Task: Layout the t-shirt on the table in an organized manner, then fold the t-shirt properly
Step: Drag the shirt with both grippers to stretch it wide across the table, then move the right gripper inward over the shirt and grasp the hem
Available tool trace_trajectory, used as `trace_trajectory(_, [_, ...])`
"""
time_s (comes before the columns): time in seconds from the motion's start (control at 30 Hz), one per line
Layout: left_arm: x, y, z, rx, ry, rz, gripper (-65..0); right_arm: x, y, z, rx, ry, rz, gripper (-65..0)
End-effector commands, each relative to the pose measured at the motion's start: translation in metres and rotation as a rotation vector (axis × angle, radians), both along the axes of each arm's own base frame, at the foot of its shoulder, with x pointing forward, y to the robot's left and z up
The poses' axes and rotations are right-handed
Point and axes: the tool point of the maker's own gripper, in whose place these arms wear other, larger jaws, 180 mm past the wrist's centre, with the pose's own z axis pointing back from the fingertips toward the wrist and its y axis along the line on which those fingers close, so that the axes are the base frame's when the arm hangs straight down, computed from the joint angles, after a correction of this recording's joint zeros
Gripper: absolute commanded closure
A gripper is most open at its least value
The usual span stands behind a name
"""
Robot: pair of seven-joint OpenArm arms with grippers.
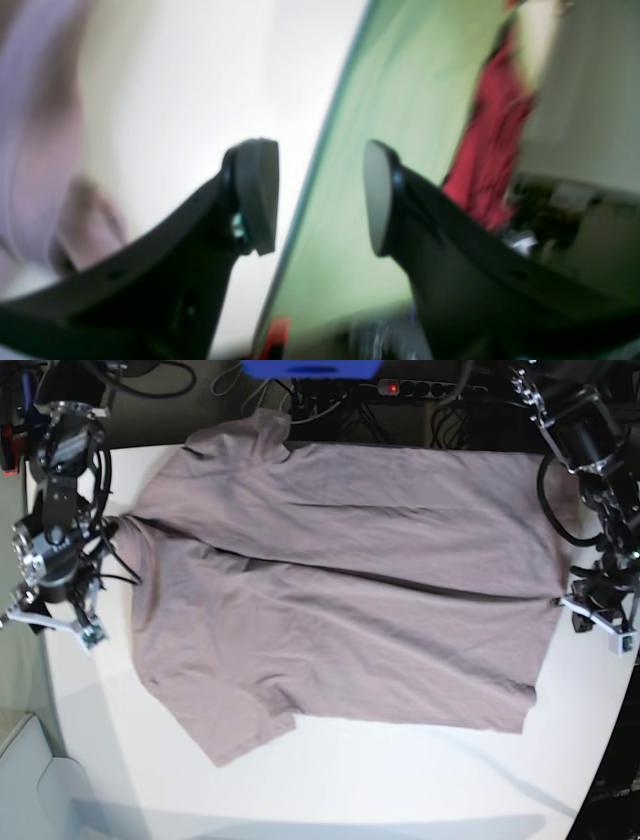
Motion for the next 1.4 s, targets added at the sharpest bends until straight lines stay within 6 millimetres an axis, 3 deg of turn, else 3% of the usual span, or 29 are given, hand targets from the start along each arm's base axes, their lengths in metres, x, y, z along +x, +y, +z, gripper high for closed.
trace_trajectory(0.0, [0.007, -0.001, 0.021, 0.012, -0.058, 0.004, -0.1, 0.011, 0.011, 0.005, 0.005, -0.024, 0.042, -28.1])
trace_trajectory(0.13, [0.010, -0.036, 0.029, -0.026, -0.090, -0.019, -0.1, 0.045, 0.051, -0.010, 0.045, 0.012, 0.133, -28.1])
trace_trajectory(0.3, [0.008, -0.072, 0.009, -0.112, -0.074, -0.028, -0.1, 0.072, 0.087, -0.037, 0.132, 0.079, 0.160, -28.1])
trace_trajectory(0.47, [-0.003, -0.070, -0.003, -0.114, -0.045, -0.019, -0.1, 0.082, 0.136, -0.079, 0.208, 0.210, 0.213, -28.1])
trace_trajectory(0.53, [-0.006, -0.058, 0.000, -0.085, -0.040, -0.016, -0.1, 0.082, 0.162, -0.092, 0.248, 0.251, 0.242, -27.9])
trace_trajectory(0.77, [-0.014, -0.047, 0.000, -0.057, -0.022, -0.013, -0.1, 0.083, 0.249, -0.085, 0.407, 0.228, 0.338, -28.1])
trace_trajectory(0.87, [-0.016, -0.046, -0.003, -0.056, -0.011, -0.012, -0.1, 0.072, 0.276, -0.088, 0.383, 0.254, 0.419, -28.1])
trace_trajectory(1.03, [-0.018, -0.052, -0.006, -0.065, -0.007, -0.020, -0.1, 0.028, 0.324, -0.098, 0.326, 0.332, 0.648, -27.9])
trace_trajectory(1.23, [-0.015, -0.056, -0.008, -0.081, -0.008, -0.021, -0.1, -0.001, 0.330, -0.109, 0.350, 0.361, 0.656, -27.7])
trace_trajectory(1.37, [-0.008, -0.069, -0.005, -0.108, -0.032, -0.026, -0.1, -0.033, 0.333, -0.130, 0.377, 0.430, 0.658, -27.7])
